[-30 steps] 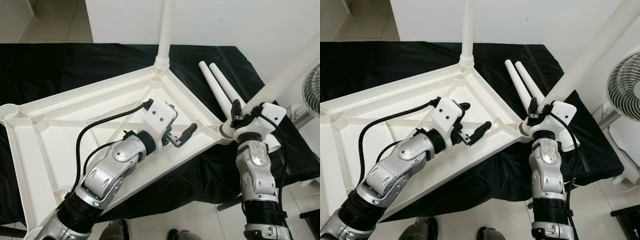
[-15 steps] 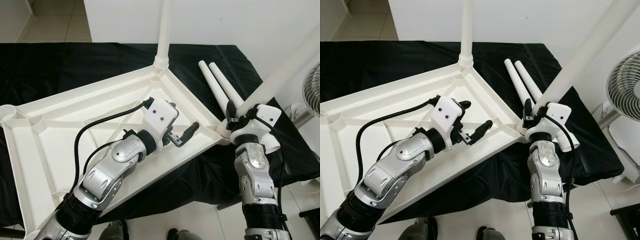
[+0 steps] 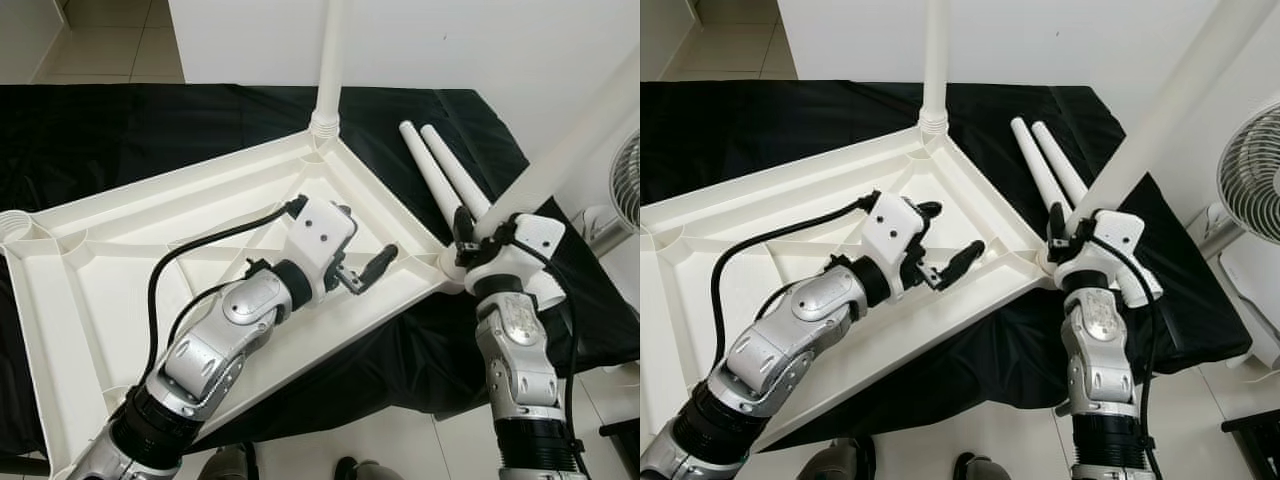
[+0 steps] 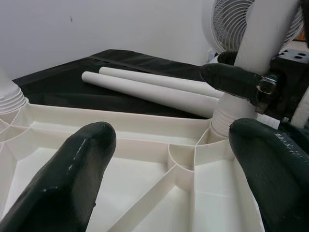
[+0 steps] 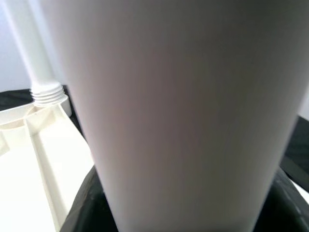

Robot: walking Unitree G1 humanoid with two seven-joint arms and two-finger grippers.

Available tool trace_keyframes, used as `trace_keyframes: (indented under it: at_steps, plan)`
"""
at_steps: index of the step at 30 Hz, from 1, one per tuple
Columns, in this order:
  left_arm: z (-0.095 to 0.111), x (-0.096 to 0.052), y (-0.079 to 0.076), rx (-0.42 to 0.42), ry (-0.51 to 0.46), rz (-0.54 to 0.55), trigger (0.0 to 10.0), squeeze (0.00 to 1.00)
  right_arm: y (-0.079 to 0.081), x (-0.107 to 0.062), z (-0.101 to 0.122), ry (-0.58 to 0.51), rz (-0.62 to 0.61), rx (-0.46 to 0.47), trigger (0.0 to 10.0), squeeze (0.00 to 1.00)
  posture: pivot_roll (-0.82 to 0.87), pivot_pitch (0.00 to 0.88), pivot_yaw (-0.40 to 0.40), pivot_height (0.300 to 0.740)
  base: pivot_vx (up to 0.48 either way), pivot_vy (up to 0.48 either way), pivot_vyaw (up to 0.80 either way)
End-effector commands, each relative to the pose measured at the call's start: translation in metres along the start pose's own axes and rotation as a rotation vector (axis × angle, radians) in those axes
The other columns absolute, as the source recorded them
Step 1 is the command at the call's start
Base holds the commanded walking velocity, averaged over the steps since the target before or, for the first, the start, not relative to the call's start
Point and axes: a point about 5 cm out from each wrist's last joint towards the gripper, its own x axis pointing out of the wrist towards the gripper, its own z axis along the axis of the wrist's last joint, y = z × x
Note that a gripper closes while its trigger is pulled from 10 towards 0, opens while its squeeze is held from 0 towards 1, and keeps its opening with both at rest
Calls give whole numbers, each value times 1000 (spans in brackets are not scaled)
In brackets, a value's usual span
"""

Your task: Building children table

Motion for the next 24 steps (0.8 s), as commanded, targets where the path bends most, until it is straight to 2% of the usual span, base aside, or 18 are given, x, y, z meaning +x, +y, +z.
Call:
trace_keyframes:
  at_steps: [1, 12, 20, 23, 24]
  plan:
    - [-1, -1, -9, -3, 10, -100, 10000, 0, 3, -12, -15, 55, 62, -23, 10000, 0, 80, 165, -42, 740, 0, 0, 0]
    - [0, -3, -7, -2, 16, -92, 10000, 0, 13, -20, -18, 88, 194, -65, 10000, 0, 82, 185, -34, 740, 0, 0, 0]
    - [0, -3, -7, 2, 17, -91, 10000, 0, 9, -22, -27, 151, 140, 13, 10000, 0, 81, 186, -34, 740, 0, 0, 0]
    - [1, -3, -7, 4, 16, -92, 10000, 0, 3, -21, -31, 199, 70, 91, 10000, 0, 81, 186, -34, 740, 0, 0, 0]
    - [1, -3, -7, 4, 16, -92, 10000, 0, 3, -21, -31, 199, 70, 91, 10000, 0, 81, 186, -34, 740, 0, 0, 0]
